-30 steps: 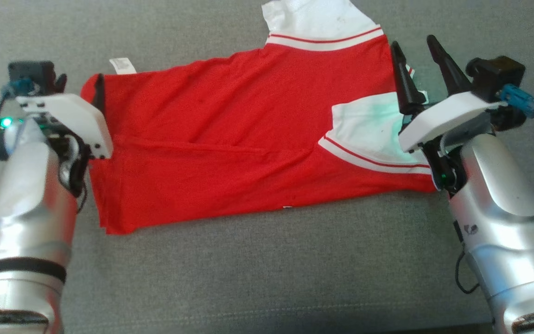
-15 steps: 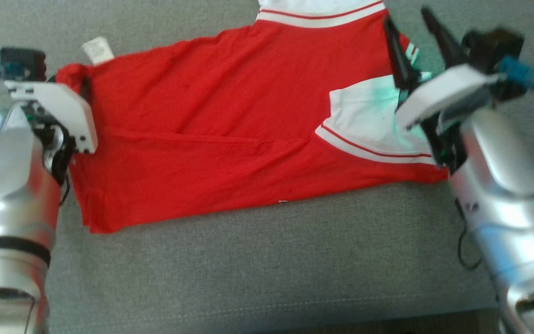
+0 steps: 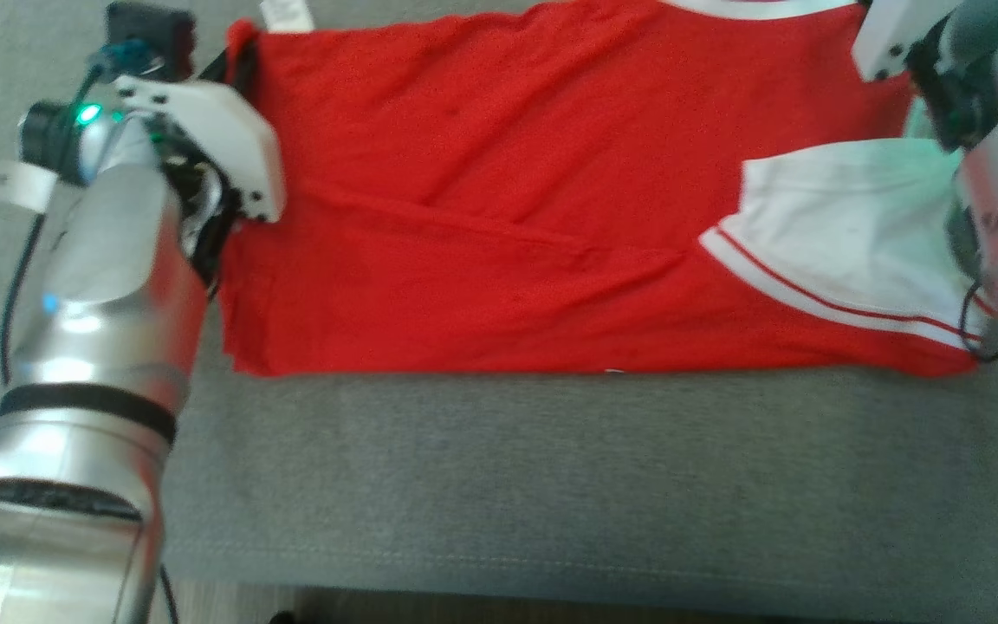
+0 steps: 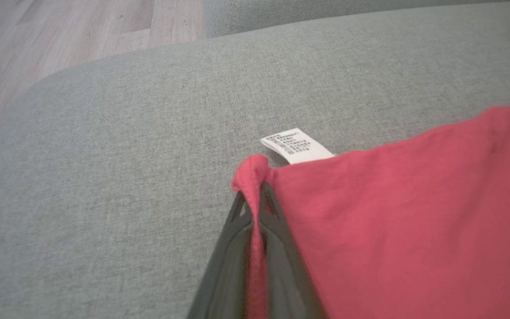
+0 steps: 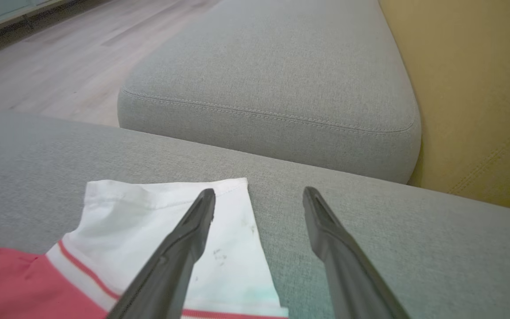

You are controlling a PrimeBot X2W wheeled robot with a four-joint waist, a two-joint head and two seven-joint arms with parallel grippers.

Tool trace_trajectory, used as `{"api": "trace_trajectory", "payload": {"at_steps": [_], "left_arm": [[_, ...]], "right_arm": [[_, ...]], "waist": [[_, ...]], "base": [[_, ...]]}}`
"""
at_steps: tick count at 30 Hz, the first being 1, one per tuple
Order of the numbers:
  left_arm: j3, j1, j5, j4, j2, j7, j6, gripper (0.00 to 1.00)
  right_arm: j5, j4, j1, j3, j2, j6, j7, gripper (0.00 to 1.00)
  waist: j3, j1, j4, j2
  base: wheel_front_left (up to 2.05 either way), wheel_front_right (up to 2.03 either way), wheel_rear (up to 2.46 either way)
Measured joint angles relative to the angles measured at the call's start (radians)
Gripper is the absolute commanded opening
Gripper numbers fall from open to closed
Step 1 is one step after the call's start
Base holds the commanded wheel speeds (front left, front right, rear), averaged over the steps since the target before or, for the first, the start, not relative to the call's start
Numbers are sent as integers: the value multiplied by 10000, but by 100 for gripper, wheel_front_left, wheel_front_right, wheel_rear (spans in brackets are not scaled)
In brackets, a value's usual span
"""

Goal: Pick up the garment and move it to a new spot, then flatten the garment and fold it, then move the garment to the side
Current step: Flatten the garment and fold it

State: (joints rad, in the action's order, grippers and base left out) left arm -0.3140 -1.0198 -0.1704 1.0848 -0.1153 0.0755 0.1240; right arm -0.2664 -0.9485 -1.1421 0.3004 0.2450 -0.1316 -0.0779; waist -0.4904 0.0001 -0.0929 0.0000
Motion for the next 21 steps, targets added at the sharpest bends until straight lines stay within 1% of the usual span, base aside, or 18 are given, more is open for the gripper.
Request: {"api": "trace_trajectory", "payload": {"at_steps": [6,11,17,18,19,20,21], "left_arm": [[-412,-331,-265,-146,380,514,81,0],[-1037,-610,-619,-336,732,777,81,0],[-1528,-815,-1095,-497,890,959,81,0],[-1624,-829,-1156,-495,894,993,81,0],[-1682,-846,-1233,-495,897,1028,81,0],[-1755,-878,-1317,-495,897,1037,81,0],[-1858,-917,-1379,-493,897,1043,81,0]], "right_arm": [[426,-1327,-802,-215,182,0,-244,100],[658,-2190,-1294,-378,244,0,-351,100],[1047,-2899,-1894,-600,481,0,-522,100],[1099,-2999,-1971,-711,514,0,-545,96],[1122,-3072,-2041,-815,531,0,-545,81],[1177,-3122,-2091,-865,535,0,-545,57],[1235,-3173,-2122,-894,531,0,-545,36]], "waist": [[-400,1,-714,0],[-641,0,-1242,0],[-902,1,-1603,0],[-937,0,-1652,0],[-970,0,-1691,0],[-995,0,-1724,0],[-1007,0,-1746,0]], "base": [[0,0,0],[0,0,0],[0,0,0],[0,0,0],[0,0,0],[0,0,0],[0,0,0]]}}
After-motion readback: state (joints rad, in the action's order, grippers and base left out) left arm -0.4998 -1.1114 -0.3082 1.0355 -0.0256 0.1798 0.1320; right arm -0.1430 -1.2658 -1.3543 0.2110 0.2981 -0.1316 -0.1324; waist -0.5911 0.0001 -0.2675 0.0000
